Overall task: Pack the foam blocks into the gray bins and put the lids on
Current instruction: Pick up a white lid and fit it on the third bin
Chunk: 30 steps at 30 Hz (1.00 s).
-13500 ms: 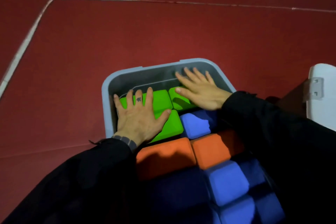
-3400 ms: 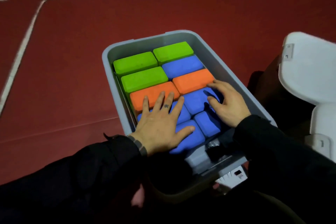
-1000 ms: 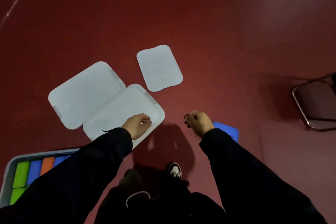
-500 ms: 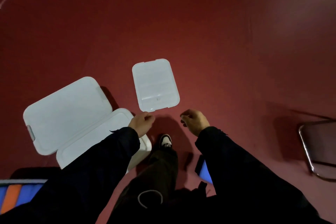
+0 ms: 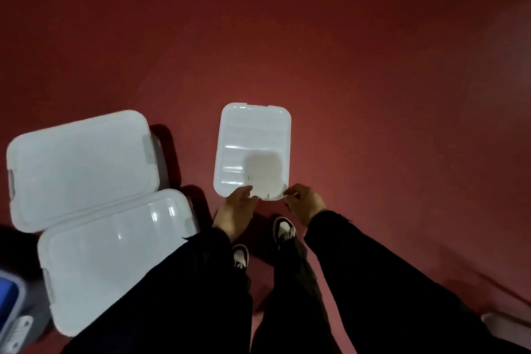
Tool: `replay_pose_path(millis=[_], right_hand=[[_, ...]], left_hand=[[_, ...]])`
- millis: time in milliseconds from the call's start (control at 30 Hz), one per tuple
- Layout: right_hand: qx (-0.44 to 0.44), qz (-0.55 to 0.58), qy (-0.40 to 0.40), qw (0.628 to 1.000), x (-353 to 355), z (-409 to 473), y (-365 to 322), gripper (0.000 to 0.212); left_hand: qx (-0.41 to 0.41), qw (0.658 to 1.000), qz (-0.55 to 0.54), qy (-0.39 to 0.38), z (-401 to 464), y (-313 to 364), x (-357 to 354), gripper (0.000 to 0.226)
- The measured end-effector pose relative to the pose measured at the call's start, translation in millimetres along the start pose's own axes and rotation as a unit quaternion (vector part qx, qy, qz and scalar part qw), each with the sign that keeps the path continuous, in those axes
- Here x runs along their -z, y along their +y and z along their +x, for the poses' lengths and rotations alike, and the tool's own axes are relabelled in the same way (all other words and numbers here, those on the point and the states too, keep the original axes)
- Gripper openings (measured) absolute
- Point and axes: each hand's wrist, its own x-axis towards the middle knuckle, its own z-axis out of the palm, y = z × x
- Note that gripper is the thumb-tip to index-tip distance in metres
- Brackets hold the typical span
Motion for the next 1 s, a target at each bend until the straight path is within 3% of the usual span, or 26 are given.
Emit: replay_pose_path(millis=[167, 333, 533, 733, 867, 1000], right_hand=[[-0.061, 0.028, -0.015, 0.998, -55.3, 153.6, 67.0, 0.01], [-0.096, 0.025, 0.02, 0.995, -123.7, 297.9, 151.3, 0.038], [-0.136, -0.009, 0.055, 0.989, -197.7, 413.4, 230.7, 0.061], [-0.198, 0.015, 0.104, 0.975, -205.2, 407.1, 263.7, 0.049], [-0.144, 0.056, 0.092, 0.984, -203.1, 404.7, 254.5, 0.044], [-0.102, 0.315, 0.065, 0.941, -161.4, 299.9, 181.8, 0.027]], left_hand=[[0.019, 0.998, -0.038, 0.041, 118.7, -51.0, -59.6, 0.051], [0.04, 0.993, -0.087, 0.064, 218.5, -143.1, -97.4, 0.07], [0.13, 0.984, -0.109, 0.052, 268.3, -238.8, -128.9, 0.045], [0.176, 0.976, -0.124, 0.038, 233.1, -258.6, -140.8, 0.038], [0.163, 0.981, -0.084, 0.067, 251.3, -261.2, -137.6, 0.04], [0.124, 0.989, -0.075, 0.043, 189.1, -214.1, -132.0, 0.047]])
